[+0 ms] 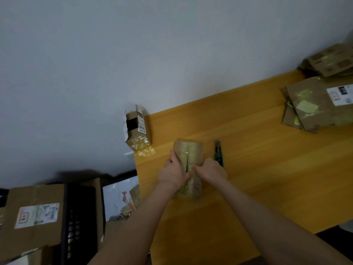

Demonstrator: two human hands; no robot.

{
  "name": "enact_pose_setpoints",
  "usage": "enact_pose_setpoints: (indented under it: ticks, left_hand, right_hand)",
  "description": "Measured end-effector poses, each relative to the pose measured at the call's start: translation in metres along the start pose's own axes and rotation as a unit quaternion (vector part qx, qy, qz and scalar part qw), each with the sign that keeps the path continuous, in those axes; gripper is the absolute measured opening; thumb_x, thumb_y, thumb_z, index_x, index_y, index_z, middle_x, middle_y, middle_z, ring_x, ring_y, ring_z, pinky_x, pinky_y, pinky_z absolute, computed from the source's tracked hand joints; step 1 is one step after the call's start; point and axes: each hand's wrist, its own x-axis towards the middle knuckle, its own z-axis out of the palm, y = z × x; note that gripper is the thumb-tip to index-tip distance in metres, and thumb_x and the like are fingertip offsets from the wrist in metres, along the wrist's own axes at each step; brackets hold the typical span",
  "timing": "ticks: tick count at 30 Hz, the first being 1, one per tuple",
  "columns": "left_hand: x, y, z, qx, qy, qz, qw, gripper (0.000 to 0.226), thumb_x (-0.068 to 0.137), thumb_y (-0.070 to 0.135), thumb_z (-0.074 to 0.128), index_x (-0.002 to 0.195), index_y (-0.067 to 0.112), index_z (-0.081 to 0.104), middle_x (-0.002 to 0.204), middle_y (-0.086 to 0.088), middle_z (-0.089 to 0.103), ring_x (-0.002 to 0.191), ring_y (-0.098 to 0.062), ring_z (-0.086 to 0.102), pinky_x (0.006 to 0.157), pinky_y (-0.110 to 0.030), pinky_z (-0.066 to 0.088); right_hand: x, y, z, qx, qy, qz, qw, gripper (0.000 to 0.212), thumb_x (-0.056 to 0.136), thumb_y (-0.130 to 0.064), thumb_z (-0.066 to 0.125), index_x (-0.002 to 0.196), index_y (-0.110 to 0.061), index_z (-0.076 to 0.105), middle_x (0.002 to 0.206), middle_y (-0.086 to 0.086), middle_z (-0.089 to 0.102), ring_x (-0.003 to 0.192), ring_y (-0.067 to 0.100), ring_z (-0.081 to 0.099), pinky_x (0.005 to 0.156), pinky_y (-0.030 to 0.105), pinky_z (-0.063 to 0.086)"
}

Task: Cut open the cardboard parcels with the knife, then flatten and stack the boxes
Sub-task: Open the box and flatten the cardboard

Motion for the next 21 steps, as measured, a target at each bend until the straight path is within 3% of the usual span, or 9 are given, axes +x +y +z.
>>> enact_pose_setpoints:
  ticks: [5,10,15,18,21]
  left_hand:
    - [0.001,0.006,0.0,0.013,0.026,-0.019,0.999,0.106,0.085,0.055,0.063,0.152,0.012,-0.007,0.139,-0.013,0.044,0.112,-0.033,0.059,0.082,-0.041,0.049]
    - [0.001,0.019,-0.01,0.083,0.059,-0.025,0.995,0.084,0.083,0.05,0.068,0.139,0.005,0.023,0.133,-0.011,0.041,0.104,-0.027,0.061,0.069,-0.032,0.048]
    - [-0.002,0.023,-0.022,0.061,0.039,-0.01,0.997,0.073,0.087,0.04,0.066,0.138,0.002,0.029,0.135,-0.013,0.04,0.114,-0.029,0.057,0.078,-0.032,0.05]
    - [-0.004,0.018,-0.037,0.03,0.037,0.02,0.999,0.066,0.089,0.039,0.063,0.135,0.002,0.033,0.131,-0.013,0.046,0.115,-0.03,0.055,0.084,-0.034,0.049]
    - [-0.007,0.018,-0.056,0.007,0.045,0.038,0.998,0.054,0.089,0.038,0.062,0.127,0.004,0.042,0.121,-0.012,0.052,0.106,-0.028,0.058,0.08,-0.033,0.049]
  right_hand:
    - [0.002,-0.001,0.003,-0.041,0.036,0.01,0.998,0.04,0.093,-0.046,0.053,0.066,-0.017,0.046,0.065,-0.002,0.05,0.059,0.017,0.051,0.051,0.024,0.038]
    - [-0.001,0.0,0.003,-0.041,0.045,0.011,0.998,0.04,0.095,-0.044,0.05,0.066,-0.017,0.044,0.065,-0.002,0.049,0.056,0.016,0.048,0.048,0.025,0.035]
    - [-0.007,0.003,0.0,-0.016,0.032,0.012,0.999,0.042,0.096,-0.047,0.05,0.066,-0.017,0.044,0.066,-0.002,0.048,0.056,0.015,0.048,0.053,0.026,0.038]
    - [-0.015,-0.001,-0.01,-0.014,0.039,-0.005,0.999,0.04,0.096,-0.048,0.049,0.073,-0.014,0.048,0.074,-0.001,0.051,0.07,0.02,0.056,0.06,0.027,0.042]
    - [-0.02,-0.01,-0.025,-0.016,0.07,-0.024,0.997,0.037,0.096,-0.049,0.048,0.082,-0.015,0.056,0.07,-0.002,0.051,0.064,0.016,0.052,0.052,0.025,0.037]
